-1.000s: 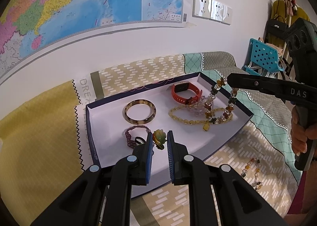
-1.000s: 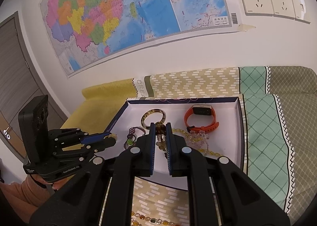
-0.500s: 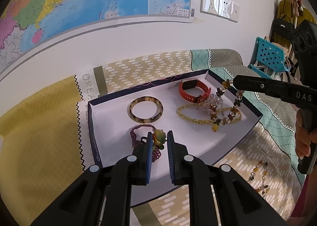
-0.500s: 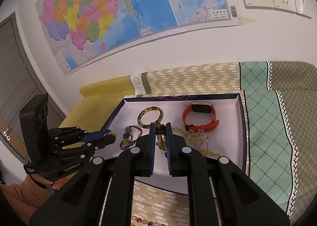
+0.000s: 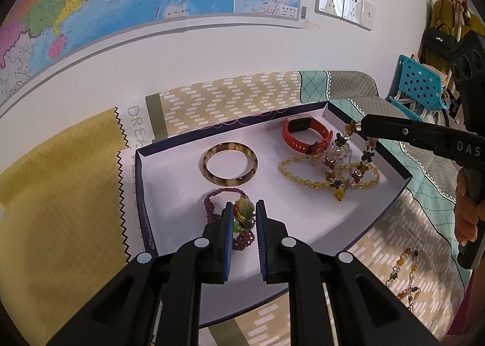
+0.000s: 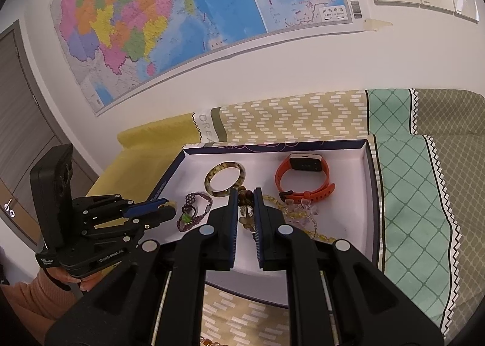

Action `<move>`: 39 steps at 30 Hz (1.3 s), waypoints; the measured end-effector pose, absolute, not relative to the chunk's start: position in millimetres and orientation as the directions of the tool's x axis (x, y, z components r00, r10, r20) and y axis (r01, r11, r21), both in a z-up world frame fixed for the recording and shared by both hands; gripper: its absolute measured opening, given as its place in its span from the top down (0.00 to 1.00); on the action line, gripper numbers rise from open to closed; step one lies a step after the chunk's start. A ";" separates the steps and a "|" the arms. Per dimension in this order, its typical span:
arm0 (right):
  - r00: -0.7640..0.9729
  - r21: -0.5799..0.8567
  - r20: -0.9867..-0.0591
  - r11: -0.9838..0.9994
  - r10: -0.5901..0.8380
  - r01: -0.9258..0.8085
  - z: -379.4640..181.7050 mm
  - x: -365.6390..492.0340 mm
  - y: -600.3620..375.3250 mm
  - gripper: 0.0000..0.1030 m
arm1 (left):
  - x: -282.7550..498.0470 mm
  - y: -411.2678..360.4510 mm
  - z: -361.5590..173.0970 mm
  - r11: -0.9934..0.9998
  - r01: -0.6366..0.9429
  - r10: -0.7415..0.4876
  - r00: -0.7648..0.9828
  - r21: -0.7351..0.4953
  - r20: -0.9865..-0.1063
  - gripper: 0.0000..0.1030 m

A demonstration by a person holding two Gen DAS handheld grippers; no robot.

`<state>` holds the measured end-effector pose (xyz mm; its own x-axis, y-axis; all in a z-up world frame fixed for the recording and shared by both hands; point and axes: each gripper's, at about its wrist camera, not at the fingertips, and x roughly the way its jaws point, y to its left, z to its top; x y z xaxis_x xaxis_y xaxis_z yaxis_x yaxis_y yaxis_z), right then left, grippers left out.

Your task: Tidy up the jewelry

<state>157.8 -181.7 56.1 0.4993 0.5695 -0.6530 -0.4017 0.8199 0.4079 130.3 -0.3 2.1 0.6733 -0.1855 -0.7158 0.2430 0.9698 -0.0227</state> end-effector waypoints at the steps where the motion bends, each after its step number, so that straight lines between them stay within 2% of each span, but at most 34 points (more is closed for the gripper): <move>1: 0.500 0.408 -0.653 0.821 0.568 -0.400 55.7 158.5 -181.8 0.90 | 131.3 -0.2 1.7 0.970 0.241 -0.184 0.673 -0.022 -0.716 0.88; 39: 0.488 0.383 -0.719 0.868 0.495 -0.316 16.4 186.8 -189.5 0.89 | 157.9 13.8 -22.4 0.985 0.169 -0.128 0.628 -0.027 -0.768 0.87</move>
<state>186.8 -189.5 16.4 0.4884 0.4948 -0.7187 -0.3163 0.8680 0.3826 157.9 13.8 -22.4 0.6276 -0.1281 -0.7679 0.1686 0.9853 -0.0265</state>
